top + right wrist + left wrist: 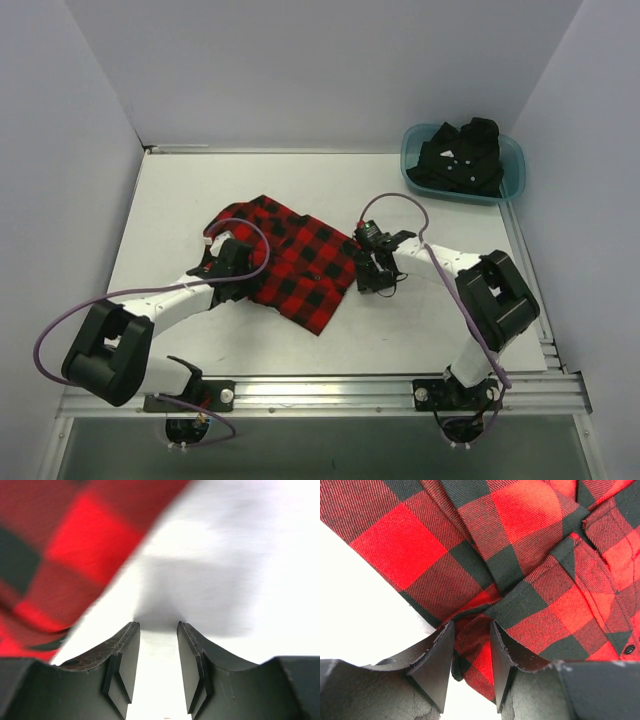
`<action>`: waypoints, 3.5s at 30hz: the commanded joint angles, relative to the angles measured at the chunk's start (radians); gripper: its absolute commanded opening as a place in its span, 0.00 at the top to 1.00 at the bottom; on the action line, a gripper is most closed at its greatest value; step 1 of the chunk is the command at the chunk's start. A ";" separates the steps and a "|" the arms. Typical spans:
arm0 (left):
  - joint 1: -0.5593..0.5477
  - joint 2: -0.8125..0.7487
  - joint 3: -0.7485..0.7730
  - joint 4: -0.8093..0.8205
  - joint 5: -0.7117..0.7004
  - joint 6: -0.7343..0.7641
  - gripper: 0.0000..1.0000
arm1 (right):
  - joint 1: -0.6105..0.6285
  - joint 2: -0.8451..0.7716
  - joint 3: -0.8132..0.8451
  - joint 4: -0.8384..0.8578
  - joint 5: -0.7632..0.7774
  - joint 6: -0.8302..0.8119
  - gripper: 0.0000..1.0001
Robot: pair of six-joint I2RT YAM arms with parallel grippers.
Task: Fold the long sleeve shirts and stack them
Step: Fold the shirt
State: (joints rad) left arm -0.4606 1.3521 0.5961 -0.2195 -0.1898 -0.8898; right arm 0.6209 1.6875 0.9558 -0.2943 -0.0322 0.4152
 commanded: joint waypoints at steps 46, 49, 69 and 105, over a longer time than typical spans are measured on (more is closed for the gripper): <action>-0.605 -0.150 0.201 -0.093 -0.365 0.499 0.04 | -0.307 -0.503 -0.158 -0.082 -0.187 0.118 0.17; -0.725 -0.001 0.296 -0.093 -0.405 0.636 0.04 | -0.372 -0.600 -0.230 -0.074 -0.228 0.168 0.06; -0.806 0.515 0.559 -0.064 -0.358 0.836 0.19 | -0.438 -0.821 -0.390 -0.065 -0.259 0.246 0.06; -0.745 0.275 0.481 -0.044 -0.192 0.431 0.90 | -0.237 0.143 -0.468 1.308 -0.535 0.923 0.16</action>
State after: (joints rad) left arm -1.1988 1.6409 1.0672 -0.3161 -0.3950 -0.3786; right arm 0.3710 1.7885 0.4995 1.0134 -0.5991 1.3369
